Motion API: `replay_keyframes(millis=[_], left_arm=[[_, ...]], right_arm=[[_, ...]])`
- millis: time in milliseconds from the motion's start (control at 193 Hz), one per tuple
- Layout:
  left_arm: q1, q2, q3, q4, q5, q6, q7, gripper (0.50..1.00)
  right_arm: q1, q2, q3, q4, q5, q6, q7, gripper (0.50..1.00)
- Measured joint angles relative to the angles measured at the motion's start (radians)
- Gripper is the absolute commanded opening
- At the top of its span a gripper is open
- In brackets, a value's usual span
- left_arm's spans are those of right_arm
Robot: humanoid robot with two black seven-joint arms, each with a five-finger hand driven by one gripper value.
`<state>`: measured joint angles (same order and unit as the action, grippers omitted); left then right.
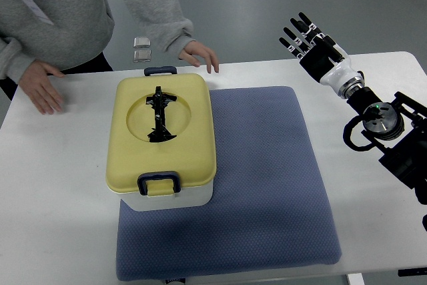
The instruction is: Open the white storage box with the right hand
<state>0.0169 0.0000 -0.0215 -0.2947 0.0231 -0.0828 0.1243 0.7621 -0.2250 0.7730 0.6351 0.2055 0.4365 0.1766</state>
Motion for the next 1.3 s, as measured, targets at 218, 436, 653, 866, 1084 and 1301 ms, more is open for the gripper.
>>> replay_keyframes(millis=[218,436,653,866,1084,1301], left_arm=[[0.000,0.000,0.005,-0.005,0.000,-0.001,0.000,1.000],[0.000,0.000,0.002,-0.005,0.000,-0.001,0.000,1.000],[0.000,0.000,0.000,-0.004,0.000,-0.002,0.000,1.000],[0.000,0.000,0.000,-0.004,0.000,-0.006,0.000,1.000],[0.000,0.000,-0.001,-0.003,-0.001,-0.006,0.000,1.000],[0.000,0.000,-0.001,-0.001,-0.004,-0.006,0.000,1.000]], right_arm=[[0.007,0.000,-0.003,0.000,-0.025,-0.002,-0.001,0.950],[0.055,-0.008,-0.003,0.008,-0.231,0.014,-0.004,0.950],[0.227,-0.072,-0.061,0.064,-0.759,0.144,-0.046,0.950],[0.439,-0.130,-0.144,0.247,-1.273,0.174,-0.052,0.952],[0.629,-0.112,-0.283,0.379,-1.426,0.174,-0.049,0.950],[0.672,-0.054,-0.355,0.385,-1.458,0.174,-0.044,0.950]])
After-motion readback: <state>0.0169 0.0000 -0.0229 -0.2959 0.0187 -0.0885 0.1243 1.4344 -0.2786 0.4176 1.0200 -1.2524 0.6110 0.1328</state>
